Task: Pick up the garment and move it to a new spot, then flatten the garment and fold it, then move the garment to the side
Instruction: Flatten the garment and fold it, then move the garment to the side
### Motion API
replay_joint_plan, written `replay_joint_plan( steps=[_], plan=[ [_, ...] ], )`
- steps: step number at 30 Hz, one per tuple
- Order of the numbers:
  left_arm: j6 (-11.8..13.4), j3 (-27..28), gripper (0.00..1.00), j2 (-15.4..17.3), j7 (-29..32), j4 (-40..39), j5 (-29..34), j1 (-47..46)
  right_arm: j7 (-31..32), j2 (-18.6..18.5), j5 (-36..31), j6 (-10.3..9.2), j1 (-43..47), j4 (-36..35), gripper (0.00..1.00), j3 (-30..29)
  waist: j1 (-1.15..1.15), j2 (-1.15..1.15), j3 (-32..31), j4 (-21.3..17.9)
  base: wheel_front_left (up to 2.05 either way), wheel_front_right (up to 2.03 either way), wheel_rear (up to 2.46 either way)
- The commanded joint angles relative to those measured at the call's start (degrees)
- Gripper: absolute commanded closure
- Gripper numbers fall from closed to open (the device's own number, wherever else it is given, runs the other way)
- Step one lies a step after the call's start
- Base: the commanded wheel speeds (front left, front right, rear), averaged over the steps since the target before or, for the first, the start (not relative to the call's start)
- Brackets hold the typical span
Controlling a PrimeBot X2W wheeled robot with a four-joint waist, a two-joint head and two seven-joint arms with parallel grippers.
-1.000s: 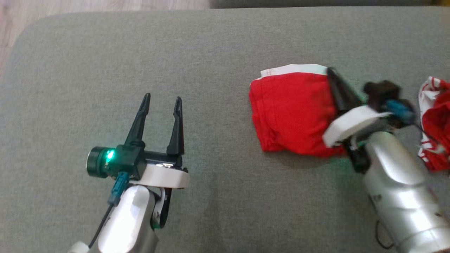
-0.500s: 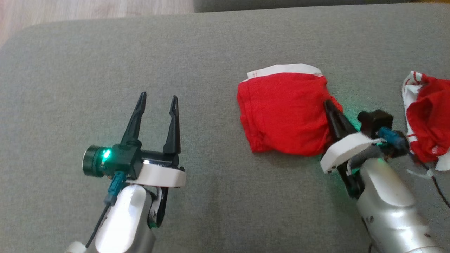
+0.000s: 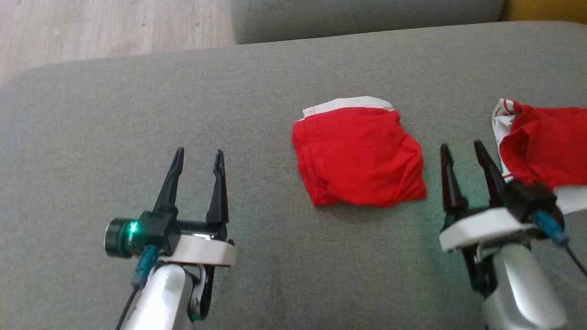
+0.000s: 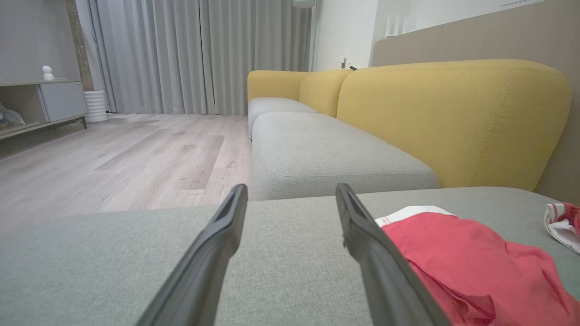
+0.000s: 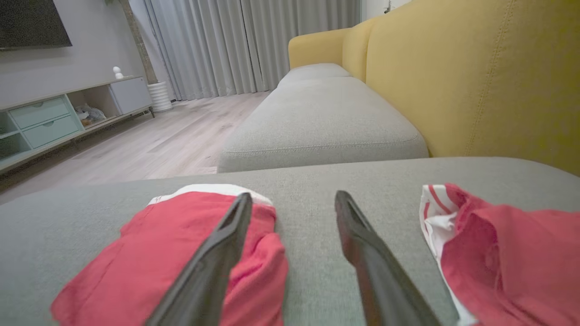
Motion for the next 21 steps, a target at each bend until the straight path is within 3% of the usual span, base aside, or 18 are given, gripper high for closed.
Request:
replay_joint_plan(
  steps=[1,9,21],
  plan=[
    [0.03,2.28,0.0,0.39,-0.29,-2.12,-0.68,-0.17,-0.36,0.86,-0.75,-0.04,1.12,-3.8,0.0,0.62,0.01,0.0,-0.38,-0.48,0.0,0.0,0.0],
    [0.54,2.37,0.0,0.39,-0.29,-2.6,-1.35,2.65,-0.36,1.56,-1.6,-0.04,7.52,-7.86,0.0,0.07,0.01,0.0,-1.13,-1.04,0.0,0.0,0.0],
    [0.57,1.13,0.0,0.39,-0.29,-3.24,-1.41,0.62,-0.01,1.69,-2.05,-0.04,4.47,-7.23,0.0,0.01,0.01,0.0,1.67,0.56,0.0,0.0,0.0]
  ],
)
